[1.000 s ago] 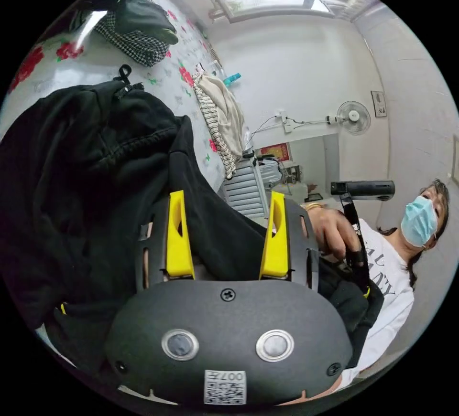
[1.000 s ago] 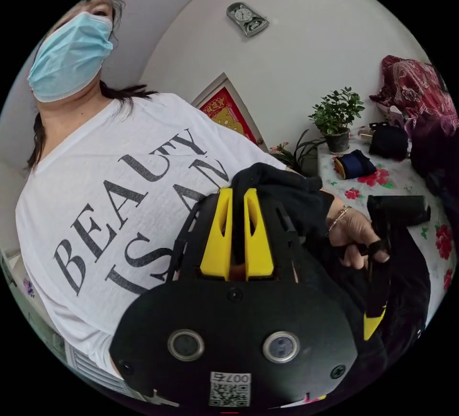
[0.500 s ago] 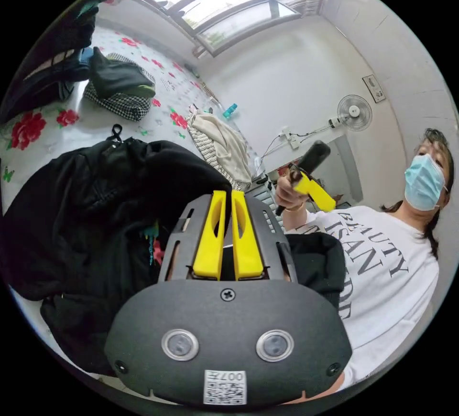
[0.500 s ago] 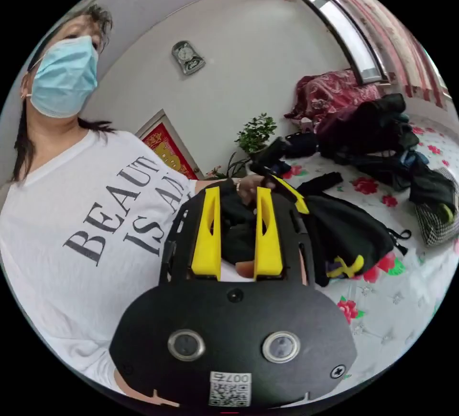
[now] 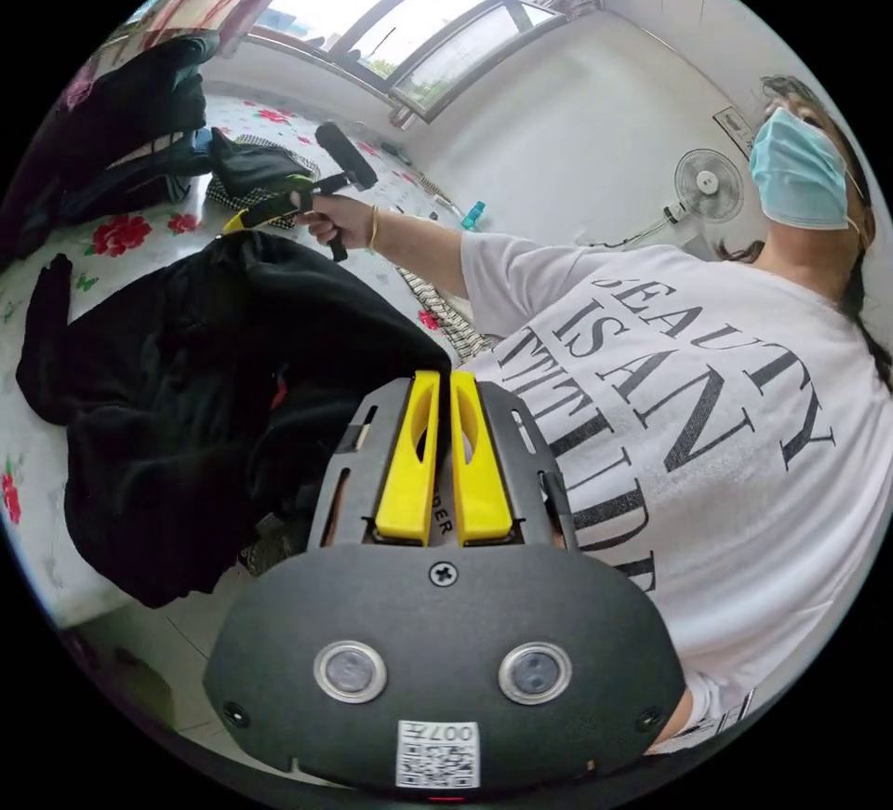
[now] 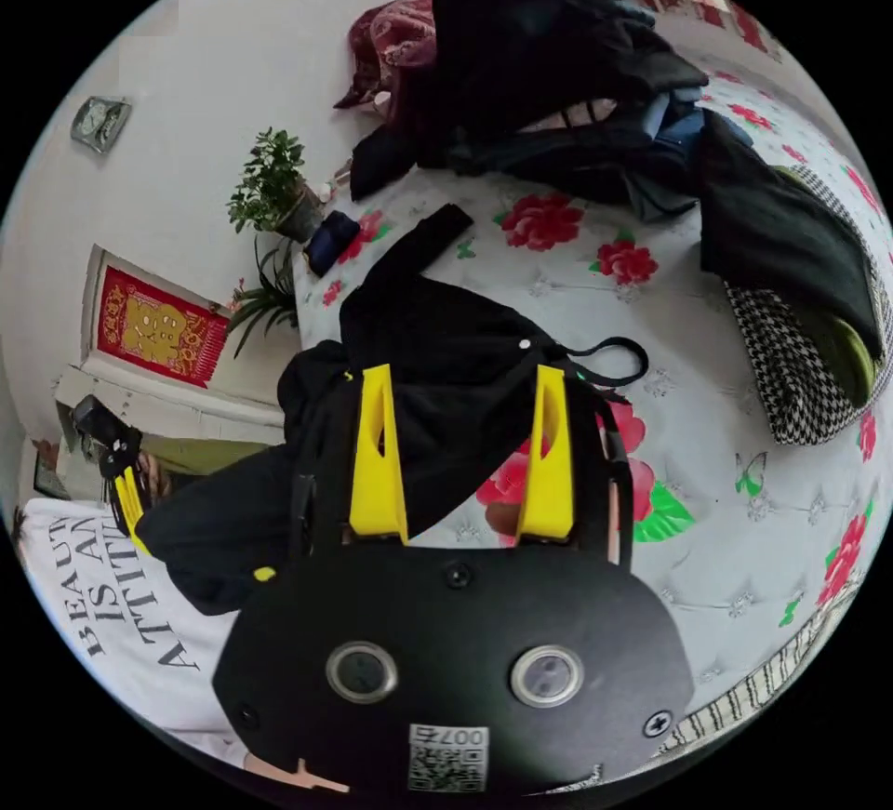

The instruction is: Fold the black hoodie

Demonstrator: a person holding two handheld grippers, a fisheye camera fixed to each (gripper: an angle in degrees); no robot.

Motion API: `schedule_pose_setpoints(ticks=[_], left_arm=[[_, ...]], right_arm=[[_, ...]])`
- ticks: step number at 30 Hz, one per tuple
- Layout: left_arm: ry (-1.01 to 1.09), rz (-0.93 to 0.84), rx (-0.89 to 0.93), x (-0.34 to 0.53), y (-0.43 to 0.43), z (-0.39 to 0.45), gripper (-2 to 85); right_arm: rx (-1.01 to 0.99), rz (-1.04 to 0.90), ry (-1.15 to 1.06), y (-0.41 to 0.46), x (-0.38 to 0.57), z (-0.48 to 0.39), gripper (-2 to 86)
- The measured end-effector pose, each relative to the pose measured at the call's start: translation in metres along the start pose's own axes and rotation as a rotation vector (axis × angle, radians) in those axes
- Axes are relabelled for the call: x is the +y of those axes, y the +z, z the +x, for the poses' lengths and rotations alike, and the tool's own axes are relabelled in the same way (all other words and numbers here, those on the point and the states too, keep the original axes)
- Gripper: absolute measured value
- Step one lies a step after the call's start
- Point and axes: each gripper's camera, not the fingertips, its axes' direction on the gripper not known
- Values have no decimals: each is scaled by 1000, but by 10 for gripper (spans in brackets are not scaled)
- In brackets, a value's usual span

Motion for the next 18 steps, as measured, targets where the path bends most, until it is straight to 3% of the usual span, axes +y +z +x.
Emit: schedule_pose_setpoints(ticks=[4, 7, 10, 12, 15, 18], left_arm=[[-191, 161, -84, 35, -23, 2, -7], [-373, 300, -201, 71, -51, 2, -7], [-396, 437, -299, 80, -94, 21, -8], [-283, 530, -382, 56, -132, 58, -9], [15, 662, -430, 13, -164, 137, -9], [279, 802, -448, -5, -183, 220, -9]], right_arm=[[97, -309, -7, 113, -24, 2, 115], [253, -218, -93, 108, 0, -30, 78], [63, 122, -70, -12, 28, -31, 56], [-135, 502, -4, -152, 76, -22, 46], [-176, 839, -125, -309, 160, -74, 38], [-36, 1111, -294, -424, 263, -172, 30]])
